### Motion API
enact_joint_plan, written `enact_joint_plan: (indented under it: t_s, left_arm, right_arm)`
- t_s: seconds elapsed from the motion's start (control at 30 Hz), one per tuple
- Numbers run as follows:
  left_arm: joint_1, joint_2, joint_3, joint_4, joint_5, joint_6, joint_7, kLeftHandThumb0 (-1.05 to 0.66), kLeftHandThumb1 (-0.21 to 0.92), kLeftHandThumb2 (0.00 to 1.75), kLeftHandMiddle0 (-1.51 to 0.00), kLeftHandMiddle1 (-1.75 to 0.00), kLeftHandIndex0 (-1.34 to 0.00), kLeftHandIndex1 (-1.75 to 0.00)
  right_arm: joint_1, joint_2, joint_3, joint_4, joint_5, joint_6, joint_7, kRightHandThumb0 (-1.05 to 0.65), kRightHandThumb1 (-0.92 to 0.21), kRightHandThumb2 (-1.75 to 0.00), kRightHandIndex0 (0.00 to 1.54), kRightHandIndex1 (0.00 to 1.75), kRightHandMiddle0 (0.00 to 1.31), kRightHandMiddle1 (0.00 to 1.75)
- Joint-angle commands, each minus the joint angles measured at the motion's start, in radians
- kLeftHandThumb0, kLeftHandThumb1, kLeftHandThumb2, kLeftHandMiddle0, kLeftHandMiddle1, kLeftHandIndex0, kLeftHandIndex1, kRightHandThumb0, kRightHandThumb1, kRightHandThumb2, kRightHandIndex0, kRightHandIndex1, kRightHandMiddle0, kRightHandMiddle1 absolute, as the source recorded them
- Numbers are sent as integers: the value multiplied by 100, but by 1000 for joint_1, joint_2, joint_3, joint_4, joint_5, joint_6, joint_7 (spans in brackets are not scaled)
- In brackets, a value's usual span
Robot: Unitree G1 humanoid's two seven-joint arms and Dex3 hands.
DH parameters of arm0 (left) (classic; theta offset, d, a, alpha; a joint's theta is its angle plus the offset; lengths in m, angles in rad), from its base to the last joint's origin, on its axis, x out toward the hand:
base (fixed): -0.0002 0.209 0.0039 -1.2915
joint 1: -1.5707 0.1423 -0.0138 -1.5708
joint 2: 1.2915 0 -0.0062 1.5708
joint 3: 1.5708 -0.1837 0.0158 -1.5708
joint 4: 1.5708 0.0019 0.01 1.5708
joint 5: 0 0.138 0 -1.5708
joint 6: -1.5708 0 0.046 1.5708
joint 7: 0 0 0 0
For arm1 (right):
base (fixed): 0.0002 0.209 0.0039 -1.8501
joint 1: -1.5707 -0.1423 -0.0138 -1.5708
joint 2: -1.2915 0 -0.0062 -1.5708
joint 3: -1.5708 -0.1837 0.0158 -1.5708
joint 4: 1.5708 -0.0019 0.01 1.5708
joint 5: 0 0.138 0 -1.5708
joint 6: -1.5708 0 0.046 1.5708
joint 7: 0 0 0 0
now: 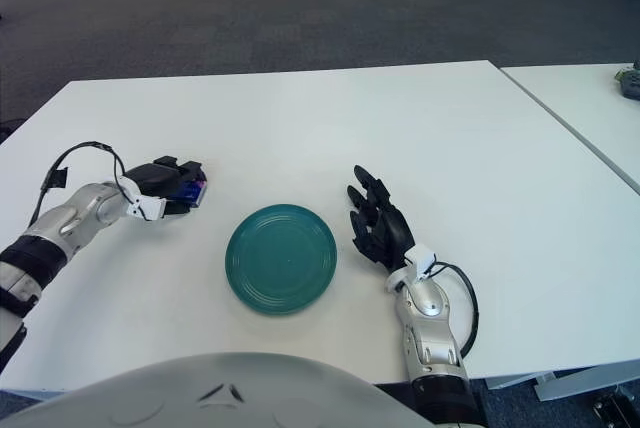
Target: Put the gum into the plate.
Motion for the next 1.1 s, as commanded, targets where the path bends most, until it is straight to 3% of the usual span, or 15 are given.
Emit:
enact_joint_plan:
  t_s: [0.0,0.17,0.37,0.63,1.07]
  left_arm:
    - [108,-59,-87,67,53,2,-32,11,42,108,-61,-153,-33,-174]
    - [103,-113,-71,165,54,-3,81,1,30,126,-68,-153,-45,-175]
    - [96,-141,-61,230,40,-42,161,0,24,135,-71,-155,-49,-175]
    - [97,-136,-58,236,38,-58,180,0,20,140,-74,-158,-50,-175]
    - [85,-110,-5,180,-21,-8,149,0,20,143,-71,-167,-48,-175]
  right_arm:
    - [43,-13,0,42,-21,54,-5,-72,-92,-66,25,1,0,30]
    - [40,-19,-2,45,-24,45,-6,-71,-92,-68,26,1,0,34]
    - [36,-22,-4,46,-20,52,-9,-70,-92,-70,25,0,0,36]
    - [30,-20,-7,47,-17,58,-16,-70,-92,-69,25,0,0,37]
    - [26,-16,-2,43,-21,65,-24,-70,-92,-70,25,0,0,35]
